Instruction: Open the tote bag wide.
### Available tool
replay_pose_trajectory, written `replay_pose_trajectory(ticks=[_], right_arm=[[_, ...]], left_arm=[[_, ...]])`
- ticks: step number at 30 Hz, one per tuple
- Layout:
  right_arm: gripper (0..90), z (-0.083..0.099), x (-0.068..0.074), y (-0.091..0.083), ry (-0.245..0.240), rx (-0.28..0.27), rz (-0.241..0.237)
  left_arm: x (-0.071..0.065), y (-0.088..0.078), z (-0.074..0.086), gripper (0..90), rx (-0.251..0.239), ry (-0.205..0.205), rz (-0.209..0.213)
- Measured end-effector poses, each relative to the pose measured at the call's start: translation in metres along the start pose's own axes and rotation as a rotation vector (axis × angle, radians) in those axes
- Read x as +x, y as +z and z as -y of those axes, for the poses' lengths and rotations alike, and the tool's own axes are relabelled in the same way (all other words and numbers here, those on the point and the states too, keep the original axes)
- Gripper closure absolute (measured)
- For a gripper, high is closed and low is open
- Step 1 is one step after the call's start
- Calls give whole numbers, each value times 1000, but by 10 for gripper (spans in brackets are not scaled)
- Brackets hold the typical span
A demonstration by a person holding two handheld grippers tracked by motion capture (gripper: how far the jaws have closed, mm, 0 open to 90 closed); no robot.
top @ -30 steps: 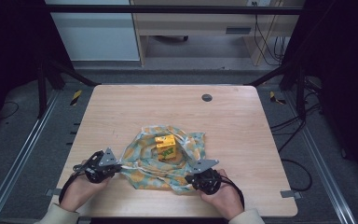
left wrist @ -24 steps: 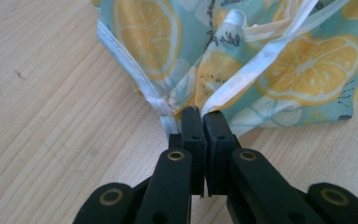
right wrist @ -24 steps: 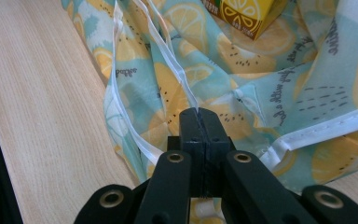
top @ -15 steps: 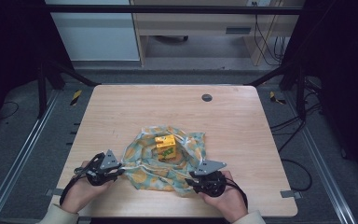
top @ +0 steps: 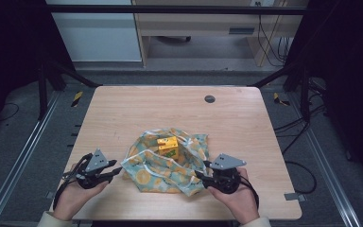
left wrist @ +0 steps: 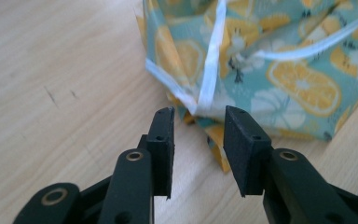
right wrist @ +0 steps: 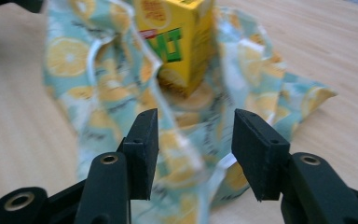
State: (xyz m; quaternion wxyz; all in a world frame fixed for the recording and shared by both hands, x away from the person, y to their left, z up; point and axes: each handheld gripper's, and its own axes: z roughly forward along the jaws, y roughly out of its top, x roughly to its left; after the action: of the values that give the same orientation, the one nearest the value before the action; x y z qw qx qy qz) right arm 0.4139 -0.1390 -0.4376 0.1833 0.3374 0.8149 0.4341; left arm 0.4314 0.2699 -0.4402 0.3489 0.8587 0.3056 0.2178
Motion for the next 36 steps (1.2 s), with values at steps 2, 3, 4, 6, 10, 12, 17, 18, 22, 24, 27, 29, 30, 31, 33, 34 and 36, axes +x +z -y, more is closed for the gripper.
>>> replay_pose_trajectory(ticks=[2, 3, 4, 6, 10, 12, 17, 18, 22, 24, 27, 29, 30, 31, 33, 34, 36], right_arm=[[512, -7, -6, 5, 6, 6, 23], [506, -13, -14, 13, 11, 6, 40], [506, -13, -14, 13, 11, 6, 40], [498, -20, -21, 21, 14, 11, 49], [456, -27, -33, 40, 19, 32, 45], [424, -29, -35, 48, 10, 54, 36], [417, -30, -34, 67, -16, 113, 29], [467, -30, -34, 70, -21, 122, 31], [745, -33, -37, 76, -36, 128, 41], [837, -35, -42, 77, -31, 116, 56], [891, -37, -53, 79, 0, 92, 86], [896, -38, -62, 81, 26, 74, 97], [898, -39, -66, 82, 52, 55, 98], [898, -39, -70, 82, 69, 47, 99], [899, -43, -77, 80, 72, 34, 119], [900, -45, -81, 78, 74, 16, 126], [900, -49, -87, 76, 85, -7, 136]], left_arm=[[-2, -1, -6, 616, -19, 5, -5], [-4, -2, -10, 589, -30, 10, -7], [-5, -2, -13, 589, -38, 15, -5], [-8, 2, -20, 536, -45, 22, 2], [-13, 12, -28, 451, -60, 41, 14], [-16, 22, -31, 398, -40, 59, 35], [-22, 41, -26, 355, 4, 78, 47], [-23, 43, -24, 366, 9, 78, 48], [-25, 47, -20, 512, 24, 89, 45], [-26, 47, -20, 641, 25, 96, 55], [-28, 46, -21, 762, 27, 104, 67], [-29, 44, -22, 829, 27, 114, 85], [-30, 43, -23, 842, 28, 124, 79], [-30, 42, -24, 854, 22, 127, 73], [-29, 38, -27, 863, -2, 122, 61], [-28, 36, -27, 865, -18, 117, 54], [-28, 34, -28, 868, -22, 120, 47]])
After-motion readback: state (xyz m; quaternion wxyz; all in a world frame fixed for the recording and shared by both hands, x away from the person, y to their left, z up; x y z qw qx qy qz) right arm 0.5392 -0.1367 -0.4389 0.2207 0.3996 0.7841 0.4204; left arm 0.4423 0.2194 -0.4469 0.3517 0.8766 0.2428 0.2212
